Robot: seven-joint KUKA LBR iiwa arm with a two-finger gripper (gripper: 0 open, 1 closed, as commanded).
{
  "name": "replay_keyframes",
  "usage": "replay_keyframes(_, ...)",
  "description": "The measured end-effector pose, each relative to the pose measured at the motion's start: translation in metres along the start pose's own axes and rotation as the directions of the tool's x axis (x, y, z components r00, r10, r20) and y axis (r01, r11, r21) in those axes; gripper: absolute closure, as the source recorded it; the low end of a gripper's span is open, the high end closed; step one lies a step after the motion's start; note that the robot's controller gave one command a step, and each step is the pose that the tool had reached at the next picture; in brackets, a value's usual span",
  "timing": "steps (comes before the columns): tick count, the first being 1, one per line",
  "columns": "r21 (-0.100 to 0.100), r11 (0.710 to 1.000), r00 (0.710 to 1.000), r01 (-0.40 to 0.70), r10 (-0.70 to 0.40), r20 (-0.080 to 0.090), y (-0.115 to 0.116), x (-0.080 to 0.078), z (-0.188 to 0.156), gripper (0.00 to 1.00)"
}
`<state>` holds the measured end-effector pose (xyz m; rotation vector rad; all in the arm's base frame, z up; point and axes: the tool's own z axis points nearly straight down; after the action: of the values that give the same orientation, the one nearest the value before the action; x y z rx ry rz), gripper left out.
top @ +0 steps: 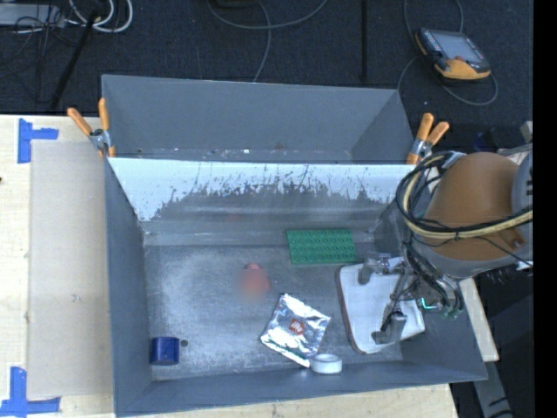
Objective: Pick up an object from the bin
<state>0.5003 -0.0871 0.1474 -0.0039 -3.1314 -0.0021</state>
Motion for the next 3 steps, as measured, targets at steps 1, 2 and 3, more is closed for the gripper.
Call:
replay_keyframes(1,0.002,0.972,0.972,0.237,-0.237,0.011,0.088,-0.009,0.078,0.0)
replay_keyframes(2,0.001,0.999,0.999,0.041,-0.041,0.011,0.114,0.005,0.048,0.0)
replay_keyframes(3,0.001,0.997,0.997,-0.074,0.074,0.011,0.1,0.004,0.04,0.0)
